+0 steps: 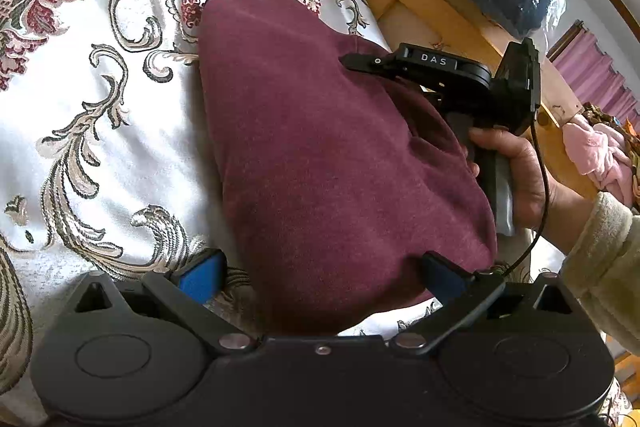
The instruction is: Fold small clothes
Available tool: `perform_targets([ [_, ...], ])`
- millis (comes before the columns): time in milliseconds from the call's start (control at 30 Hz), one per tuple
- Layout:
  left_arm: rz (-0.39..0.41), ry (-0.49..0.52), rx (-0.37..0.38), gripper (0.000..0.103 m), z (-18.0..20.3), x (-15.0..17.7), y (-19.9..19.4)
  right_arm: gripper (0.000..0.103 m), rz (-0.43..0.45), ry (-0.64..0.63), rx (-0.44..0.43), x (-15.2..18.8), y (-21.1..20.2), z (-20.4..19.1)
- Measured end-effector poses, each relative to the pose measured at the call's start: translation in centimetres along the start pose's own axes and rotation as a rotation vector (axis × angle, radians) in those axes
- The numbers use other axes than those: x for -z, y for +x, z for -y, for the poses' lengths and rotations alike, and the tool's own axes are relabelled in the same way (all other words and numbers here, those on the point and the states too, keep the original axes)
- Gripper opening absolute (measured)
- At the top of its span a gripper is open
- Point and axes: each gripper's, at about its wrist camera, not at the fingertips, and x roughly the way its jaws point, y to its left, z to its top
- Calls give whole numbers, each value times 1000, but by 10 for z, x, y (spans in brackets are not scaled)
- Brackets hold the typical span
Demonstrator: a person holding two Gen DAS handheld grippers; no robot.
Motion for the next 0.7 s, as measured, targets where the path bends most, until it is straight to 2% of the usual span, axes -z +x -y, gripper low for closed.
perform_targets([
  [100,-16,3,42,102,-1,-1,1,48,5,-18,9,1,-1,-5],
  [167,-29,3,68,102,0,-1,3,39,10,-59,19,1,-3,-13],
  [333,-39,22,52,96,2,0,7,35,20,-231,94,3,-5,-41],
  [433,-42,19,41,93,3,-2,9,34,19,-258,111,4,-6,-45],
  [533,-39,15,23,82,3,-2,10,33,25,-238,108,4,-8,-43],
  [700,-34,-48,-17,63,0,-6,5,26,53,-262,130,6,-12,-55],
])
